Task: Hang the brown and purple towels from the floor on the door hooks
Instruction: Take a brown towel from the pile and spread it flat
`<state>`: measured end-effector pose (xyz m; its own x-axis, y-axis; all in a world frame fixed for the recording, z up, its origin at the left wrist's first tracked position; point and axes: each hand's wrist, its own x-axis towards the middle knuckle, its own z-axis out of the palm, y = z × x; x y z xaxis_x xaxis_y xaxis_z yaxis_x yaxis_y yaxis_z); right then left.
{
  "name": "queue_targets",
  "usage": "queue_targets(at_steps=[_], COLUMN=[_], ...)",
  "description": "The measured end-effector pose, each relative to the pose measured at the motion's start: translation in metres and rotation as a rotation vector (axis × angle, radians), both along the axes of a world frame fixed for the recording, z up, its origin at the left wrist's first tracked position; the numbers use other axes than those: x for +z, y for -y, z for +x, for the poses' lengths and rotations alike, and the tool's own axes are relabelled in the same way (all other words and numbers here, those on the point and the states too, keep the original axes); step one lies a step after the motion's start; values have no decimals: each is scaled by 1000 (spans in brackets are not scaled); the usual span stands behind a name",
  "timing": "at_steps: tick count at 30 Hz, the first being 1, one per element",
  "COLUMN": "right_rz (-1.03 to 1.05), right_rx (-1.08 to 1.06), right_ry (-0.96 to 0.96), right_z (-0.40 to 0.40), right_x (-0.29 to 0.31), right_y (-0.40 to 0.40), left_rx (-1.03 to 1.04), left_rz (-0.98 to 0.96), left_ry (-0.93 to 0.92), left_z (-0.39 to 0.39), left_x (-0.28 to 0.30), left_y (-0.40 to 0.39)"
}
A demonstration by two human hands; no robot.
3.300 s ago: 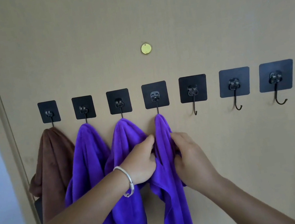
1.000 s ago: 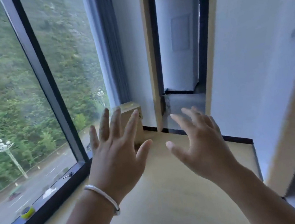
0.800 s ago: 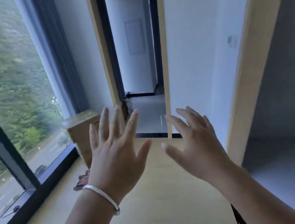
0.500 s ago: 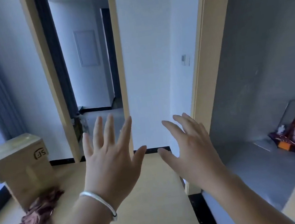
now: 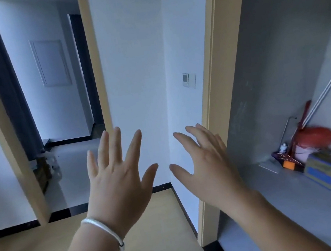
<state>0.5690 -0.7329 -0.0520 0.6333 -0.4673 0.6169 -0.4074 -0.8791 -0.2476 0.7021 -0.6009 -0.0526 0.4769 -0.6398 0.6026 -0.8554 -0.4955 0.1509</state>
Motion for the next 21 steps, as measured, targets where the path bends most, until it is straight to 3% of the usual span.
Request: queue_targets(at_steps=[21], right_rz=[-51], right_rx=[116], right_ry=[-20], right_z=[228], right_x=[7], right_y=[294], left_rx=[171], left_rz=[27], left_ry=[34], left_z=[205], left_x=[10], left_y=[258])
